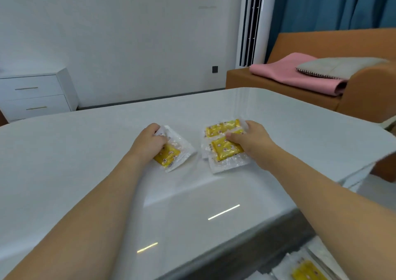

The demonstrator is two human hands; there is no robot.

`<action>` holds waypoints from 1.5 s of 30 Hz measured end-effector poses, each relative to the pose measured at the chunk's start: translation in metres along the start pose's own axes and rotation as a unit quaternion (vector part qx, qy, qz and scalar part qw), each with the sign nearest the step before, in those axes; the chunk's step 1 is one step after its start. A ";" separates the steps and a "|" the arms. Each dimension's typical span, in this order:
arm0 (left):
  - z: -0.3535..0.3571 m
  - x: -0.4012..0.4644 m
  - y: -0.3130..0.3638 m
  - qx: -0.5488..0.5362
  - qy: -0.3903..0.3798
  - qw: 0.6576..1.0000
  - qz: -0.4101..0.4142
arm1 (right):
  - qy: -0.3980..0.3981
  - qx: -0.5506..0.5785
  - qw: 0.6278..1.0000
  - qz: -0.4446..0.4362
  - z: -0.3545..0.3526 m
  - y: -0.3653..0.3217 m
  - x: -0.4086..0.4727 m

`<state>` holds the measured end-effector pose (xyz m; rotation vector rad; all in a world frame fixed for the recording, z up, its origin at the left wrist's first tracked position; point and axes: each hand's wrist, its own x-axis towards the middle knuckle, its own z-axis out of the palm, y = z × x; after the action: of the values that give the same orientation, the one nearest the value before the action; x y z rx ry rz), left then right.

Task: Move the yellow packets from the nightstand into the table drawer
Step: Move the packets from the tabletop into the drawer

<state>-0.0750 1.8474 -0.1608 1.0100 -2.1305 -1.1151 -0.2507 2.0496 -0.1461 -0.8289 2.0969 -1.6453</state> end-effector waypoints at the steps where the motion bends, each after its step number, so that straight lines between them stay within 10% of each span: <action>1: -0.003 -0.009 0.004 -0.019 -0.011 1.000 -0.011 | 0.022 0.025 0.999 0.005 -0.015 0.004 -0.019; 12: 0.070 -0.199 0.111 -0.129 -0.198 0.971 0.032 | 0.288 0.142 0.945 0.057 -0.172 0.049 -0.168; 28: 0.209 -0.234 0.125 -0.003 -0.260 0.961 -0.098 | 0.322 0.192 0.917 0.136 -0.212 0.075 -0.178; 35: 0.184 -0.242 0.090 0.091 -0.274 0.952 -0.104 | 0.240 0.143 0.947 0.159 -0.209 0.074 -0.180; 39: 0.186 -0.261 0.072 0.210 -0.244 0.946 0.044 | 0.147 0.089 0.967 0.189 -0.197 0.071 -0.183; 45: 0.155 -0.262 0.079 0.115 -0.226 0.965 0.065 | 0.038 0.017 0.978 0.204 -0.187 0.064 -0.189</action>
<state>-0.0642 2.1587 -0.2030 0.7453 -2.6998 -1.1333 -0.2318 2.3215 -0.1738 -0.2959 2.1065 -1.5011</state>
